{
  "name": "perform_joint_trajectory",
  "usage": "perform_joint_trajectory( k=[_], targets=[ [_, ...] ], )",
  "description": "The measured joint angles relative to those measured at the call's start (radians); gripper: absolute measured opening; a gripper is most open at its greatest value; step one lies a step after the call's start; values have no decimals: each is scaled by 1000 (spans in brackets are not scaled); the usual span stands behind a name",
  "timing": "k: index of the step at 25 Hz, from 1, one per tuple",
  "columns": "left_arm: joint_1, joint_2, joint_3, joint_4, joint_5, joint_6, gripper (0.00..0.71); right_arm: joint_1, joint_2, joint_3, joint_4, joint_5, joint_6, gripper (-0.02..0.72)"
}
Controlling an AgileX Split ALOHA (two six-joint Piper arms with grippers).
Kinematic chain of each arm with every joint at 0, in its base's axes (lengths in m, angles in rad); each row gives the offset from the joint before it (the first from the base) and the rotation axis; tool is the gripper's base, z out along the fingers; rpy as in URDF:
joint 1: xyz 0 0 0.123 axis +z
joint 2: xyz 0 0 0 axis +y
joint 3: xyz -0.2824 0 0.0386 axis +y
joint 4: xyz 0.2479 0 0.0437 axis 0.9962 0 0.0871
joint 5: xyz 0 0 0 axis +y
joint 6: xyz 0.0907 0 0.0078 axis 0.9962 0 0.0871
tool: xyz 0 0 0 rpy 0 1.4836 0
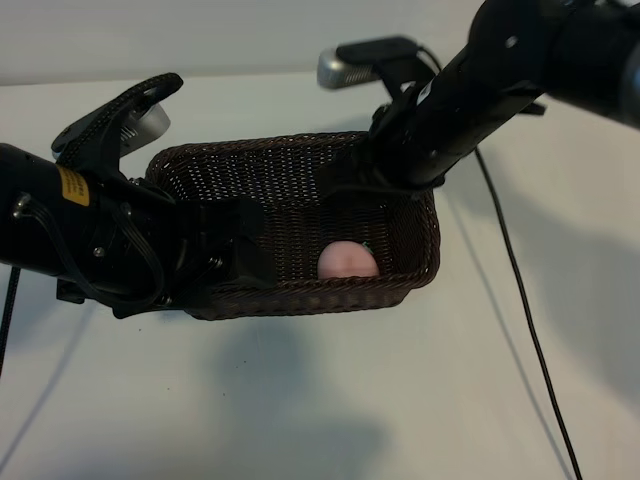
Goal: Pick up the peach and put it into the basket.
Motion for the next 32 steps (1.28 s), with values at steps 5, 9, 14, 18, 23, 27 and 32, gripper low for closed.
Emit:
perform_joint_trajectory(
  k=[5, 9, 14, 18, 23, 27, 32],
  targets=[
    [0, 0, 0, 0, 0, 2, 566, -19, -81, 0, -52, 53, 49, 543],
    [0, 0, 0, 0, 0, 2, 566, -27, -144, 0, -115, 100, 105, 545],
    [0, 0, 0, 0, 0, 2, 566, -28, -225, 0, -183, 187, 177, 545],
    [0, 0, 0, 0, 0, 2, 566, -28, -290, 0, -197, 239, 226, 547],
    [0, 0, 0, 0, 0, 2, 566, -1, -357, 0, -210, 306, 262, 547],
    [0, 0, 0, 0, 0, 2, 566, 93, -382, 0, -251, 335, 302, 547],
    [0, 0, 0, 0, 0, 2, 566, 183, -383, 0, -336, 348, 395, 547]
  ],
)
